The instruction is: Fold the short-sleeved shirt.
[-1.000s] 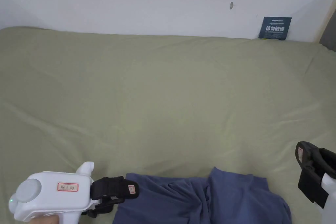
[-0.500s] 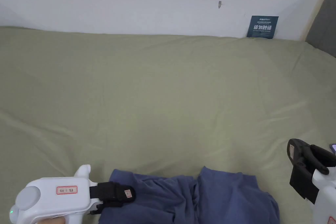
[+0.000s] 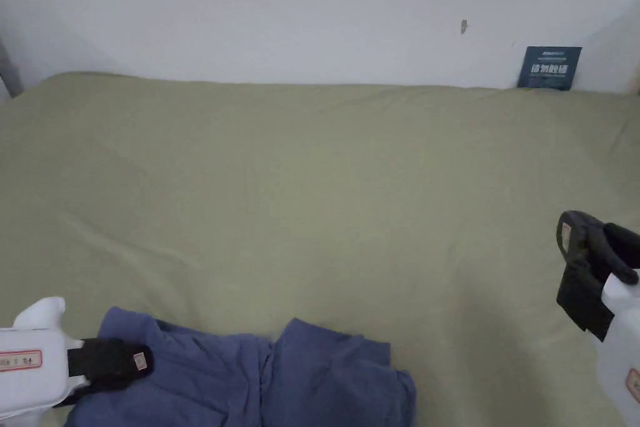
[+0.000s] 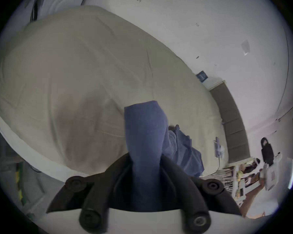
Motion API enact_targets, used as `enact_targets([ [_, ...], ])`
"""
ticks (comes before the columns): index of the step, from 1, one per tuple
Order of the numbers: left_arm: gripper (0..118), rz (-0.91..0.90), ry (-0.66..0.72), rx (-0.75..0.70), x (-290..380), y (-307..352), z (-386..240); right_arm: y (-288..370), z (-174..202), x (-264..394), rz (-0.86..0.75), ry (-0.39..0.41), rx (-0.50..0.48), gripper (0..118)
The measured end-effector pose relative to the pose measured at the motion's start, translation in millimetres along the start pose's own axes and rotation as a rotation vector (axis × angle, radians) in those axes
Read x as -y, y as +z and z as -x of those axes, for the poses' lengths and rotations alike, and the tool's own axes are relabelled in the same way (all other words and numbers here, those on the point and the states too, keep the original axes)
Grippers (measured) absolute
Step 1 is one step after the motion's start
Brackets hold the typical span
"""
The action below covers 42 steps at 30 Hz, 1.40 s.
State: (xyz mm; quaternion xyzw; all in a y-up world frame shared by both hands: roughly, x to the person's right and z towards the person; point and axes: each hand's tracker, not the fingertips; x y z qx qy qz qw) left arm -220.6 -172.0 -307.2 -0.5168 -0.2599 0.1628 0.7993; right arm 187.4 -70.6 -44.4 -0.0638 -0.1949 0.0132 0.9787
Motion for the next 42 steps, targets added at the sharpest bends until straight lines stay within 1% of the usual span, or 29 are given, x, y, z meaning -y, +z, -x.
enact_targets([
  [2,9,0.012,-0.038,-0.013,-1.3,-1.3,-16.1,2.8,2.5,-3.0,-0.028,0.013,0.008,2],
  [4,9,0.029,-0.092,-0.063,1.1,-5.4,-42.5,6.0,3.0,-5.6,-0.038,0.018,0.012,2],
  [9,9,0.097,-0.257,-0.146,5.6,-23.7,-111.2,13.0,-2.8,-5.1,-0.040,0.017,0.015,2],
  [13,9,0.168,-0.403,-0.260,21.9,-55.7,-168.4,17.9,-13.4,0.0,-0.029,-0.005,0.029,2],
  [14,9,0.178,-0.443,-0.267,27.6,-65.3,-182.1,19.2,-16.6,2.5,-0.029,-0.012,0.034,2],
  [16,11,0.213,-0.481,-0.237,39.7,-87.3,-204.2,20.4,-23.2,5.8,-0.020,-0.025,0.047,2],
  [17,15,0.216,-0.482,-0.235,49.1,-99.1,-215.7,21.0,-27.1,8.0,-0.015,-0.034,0.053,2],
  [18,38,0.216,-0.502,-0.222,55.8,-110.9,-224.0,21.7,-30.8,10.0,-0.008,-0.041,0.060,2],
  [19,78,0.206,-0.524,-0.188,61.4,-123.2,-231.7,22.7,-34.7,11.6,-0.002,-0.048,0.067,2],
  [20,111,0.212,-0.541,-0.148,64.8,-138.1,-235.9,23.7,-38.6,12.9,0.005,-0.054,0.073,2],
  [21,115,0.243,-0.554,-0.114,70.3,-151.8,-239.6,24.7,-42.2,13.8,0.013,-0.059,0.079,2],
  [22,110,0.200,-0.549,-0.080,70.5,-157.0,-242.9,27.0,-45.3,14.5,0.019,-0.064,0.086,2],
  [24,110,0.217,-0.504,-0.108,70.7,-164.1,-237.6,32.0,-52.1,16.3,0.026,-0.070,0.094,2],
  [26,109,0.212,-0.455,-0.078,66.1,-154.8,-230.0,36.4,-57.1,18.6,0.032,-0.067,0.113,2],
  [27,99,0.218,-0.436,-0.057,62.8,-149.1,-224.8,37.5,-59.4,19.8,0.035,-0.067,0.120,2],
  [28,80,0.209,-0.395,-0.032,59.1,-140.1,-217.5,37.8,-61.6,21.3,0.039,-0.072,0.130,2],
  [29,48,0.184,-0.345,0.004,53.3,-130.5,-208.2,37.5,-63.6,22.9,0.043,-0.085,0.134,2],
  [30,1,0.168,-0.310,0.060,51.6,-123.3,-199.4,36.7,-64.7,25.3,0.048,-0.106,0.133,2],
  [31,0,0.150,-0.272,0.119,51.8,-119.1,-187.3,35.0,-65.5,27.4,0.058,-0.129,0.127,2],
  [33,0,0.134,-0.217,0.205,53.6,-122.0,-164.4,32.1,-64.0,32.0,0.076,-0.143,0.116,2],
  [34,0,0.196,-0.199,0.204,57.8,-128.5,-155.4,31.2,-62.4,34.8,0.084,-0.148,0.112,2],
  [37,0,0.336,-0.145,0.309,84.1,-155.9,-128.6,28.5,-56.5,41.8,0.117,-0.154,0.093,2],
  [39,0,0.395,-0.142,0.341,105.5,-180.4,-117.9,26.9,-52.5,46.0,0.134,-0.157,0.086,2],
  [41,0,0.408,-0.190,0.312,120.1,-197.7,-113.6,24.9,-49.6,49.0,0.162,-0.170,0.061,2],
  [42,0,0.381,-0.197,0.351,119.6,-198.4,-114.3,24.2,-48.1,50.5,0.173,-0.176,0.050,2],
])
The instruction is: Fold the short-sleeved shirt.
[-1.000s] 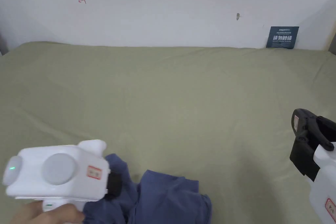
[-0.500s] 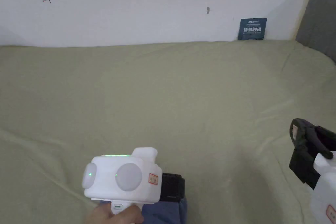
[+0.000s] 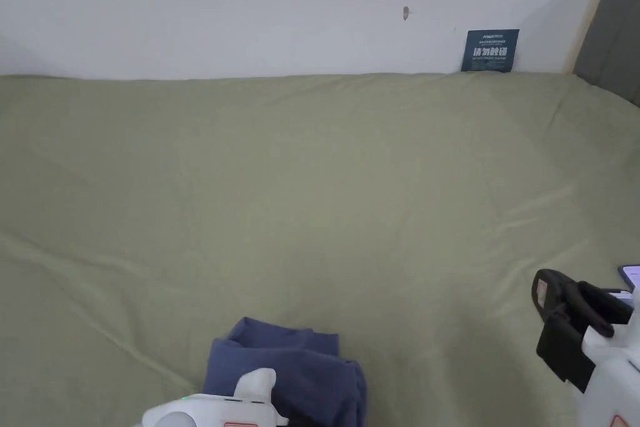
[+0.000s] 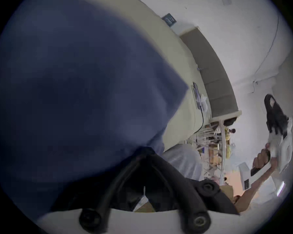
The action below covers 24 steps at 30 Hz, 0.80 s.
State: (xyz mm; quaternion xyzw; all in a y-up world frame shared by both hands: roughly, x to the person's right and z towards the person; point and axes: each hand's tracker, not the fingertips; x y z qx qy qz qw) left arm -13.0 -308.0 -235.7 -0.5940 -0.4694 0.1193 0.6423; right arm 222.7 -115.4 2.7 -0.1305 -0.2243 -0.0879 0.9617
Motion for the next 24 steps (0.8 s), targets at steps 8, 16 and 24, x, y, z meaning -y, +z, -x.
enact_targets([
  [8,0,-0.099,-0.037,-0.030,-23.0,75.6,-20.8,-44.4,33.8,43.6,0.317,-0.133,-0.286,2],
  [16,0,-0.242,-0.021,-0.145,-32.7,159.0,21.6,-149.5,76.3,119.4,0.730,-0.378,-0.723,2],
  [24,25,-0.151,0.072,-0.062,-53.1,157.4,80.9,-236.0,34.4,174.2,0.914,-0.779,-0.858,2],
])
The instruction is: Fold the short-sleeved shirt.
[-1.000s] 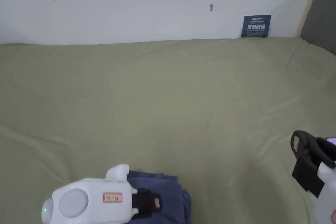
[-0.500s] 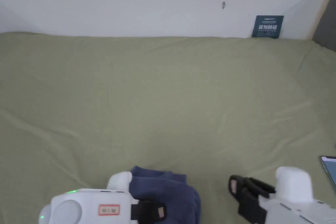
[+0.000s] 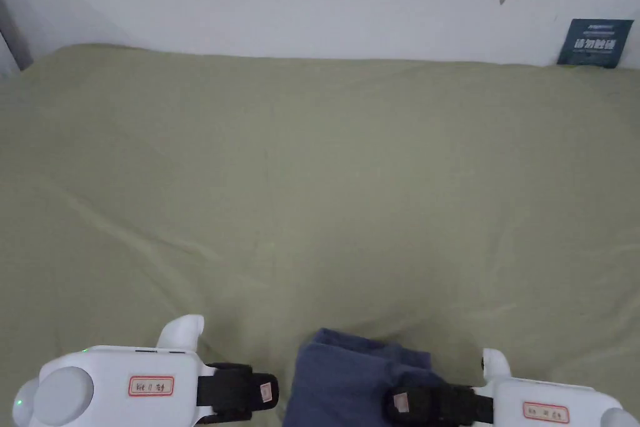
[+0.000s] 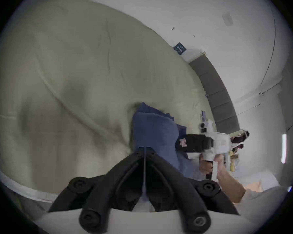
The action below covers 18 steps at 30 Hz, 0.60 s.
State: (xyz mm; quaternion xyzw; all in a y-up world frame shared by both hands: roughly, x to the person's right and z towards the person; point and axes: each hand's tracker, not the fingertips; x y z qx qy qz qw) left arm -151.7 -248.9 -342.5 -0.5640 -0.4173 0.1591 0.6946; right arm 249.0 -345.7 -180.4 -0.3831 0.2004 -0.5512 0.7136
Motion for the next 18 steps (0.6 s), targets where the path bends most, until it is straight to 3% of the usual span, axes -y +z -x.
enact_targets([
  [1,36,0.012,0.010,0.051,-2.3,-3.9,6.1,2.4,-5.3,-3.6,-0.006,-0.020,-0.005,2],
  [2,36,0.016,0.025,0.102,-4.0,-10.4,11.3,4.5,-8.4,-6.5,-0.011,-0.016,-0.001,2],
  [3,86,0.038,0.044,0.125,-4.9,-16.9,16.3,5.3,-11.2,-8.6,-0.002,-0.021,-0.017,2],
  [4,110,0.077,0.067,0.166,-6.8,-25.5,20.6,5.5,-12.4,-7.8,0.006,-0.029,-0.027,2],
  [5,111,0.110,0.088,0.224,-10.0,-32.7,24.7,5.4,-14.3,-8.7,0.011,-0.033,-0.033,2],
  [9,110,0.186,0.075,0.218,-10.9,-71.4,25.2,3.7,-20.7,-10.8,0.025,-0.032,-0.056,2],
  [12,106,0.182,0.124,0.335,-12.4,-84.3,18.2,4.3,-20.5,-12.2,0.022,-0.038,-0.061,2],
  [13,96,0.184,0.153,0.313,-12.0,-89.5,19.9,5.7,-18.5,-13.2,0.016,-0.033,-0.055,2],
  [14,69,0.178,0.132,0.289,-11.7,-92.4,21.2,7.1,-16.1,-14.1,0.009,-0.026,-0.042,2],
  [15,32,0.159,0.109,0.186,-10.2,-91.0,18.8,8.8,-11.4,-14.4,0.002,-0.015,-0.023,2],
  [16,32,0.166,0.097,0.151,-8.6,-93.7,21.1,11.2,-5.6,-14.5,-0.008,0.003,-0.002,2],
  [18,32,0.154,0.145,0.251,-9.0,-86.4,26.9,17.6,5.2,-13.2,-0.020,0.047,0.044,2],
])
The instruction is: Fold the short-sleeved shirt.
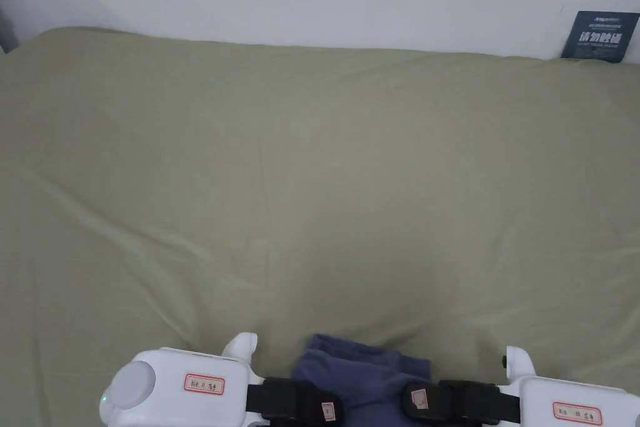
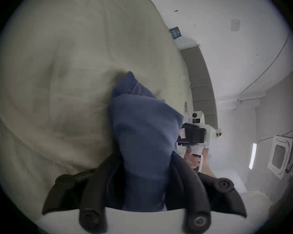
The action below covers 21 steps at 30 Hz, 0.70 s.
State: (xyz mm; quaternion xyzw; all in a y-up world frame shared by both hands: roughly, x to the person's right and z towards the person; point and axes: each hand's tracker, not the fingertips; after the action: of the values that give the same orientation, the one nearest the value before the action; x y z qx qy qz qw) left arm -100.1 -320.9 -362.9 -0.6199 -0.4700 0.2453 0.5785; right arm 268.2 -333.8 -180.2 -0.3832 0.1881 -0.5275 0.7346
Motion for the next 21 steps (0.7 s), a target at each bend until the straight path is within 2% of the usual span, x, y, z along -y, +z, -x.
enact_targets([
  [4,32,-0.030,-0.035,-0.038,-0.7,34.2,-6.5,20.0,29.3,4.5,-0.035,0.091,0.039,2],
  [7,32,-0.107,-0.045,-0.098,-12.5,92.2,-1.3,37.7,50.6,9.4,-0.066,0.171,0.089,2],
  [13,32,-0.202,-0.022,-0.342,-50.0,257.3,40.2,56.0,74.4,14.9,-0.101,0.210,0.117,2],
  [15,32,-0.200,-0.002,-0.410,-64.8,302.9,59.2,58.6,71.0,11.8,-0.114,0.218,0.132,2],
  [18,32,-0.205,0.046,-0.438,-84.8,342.5,75.6,58.3,76.1,7.9,-0.126,0.227,0.148,2],
  [21,32,-0.200,0.050,-0.477,-97.9,354.2,79.4,54.7,77.6,3.6,-0.134,0.224,0.160,2],
])
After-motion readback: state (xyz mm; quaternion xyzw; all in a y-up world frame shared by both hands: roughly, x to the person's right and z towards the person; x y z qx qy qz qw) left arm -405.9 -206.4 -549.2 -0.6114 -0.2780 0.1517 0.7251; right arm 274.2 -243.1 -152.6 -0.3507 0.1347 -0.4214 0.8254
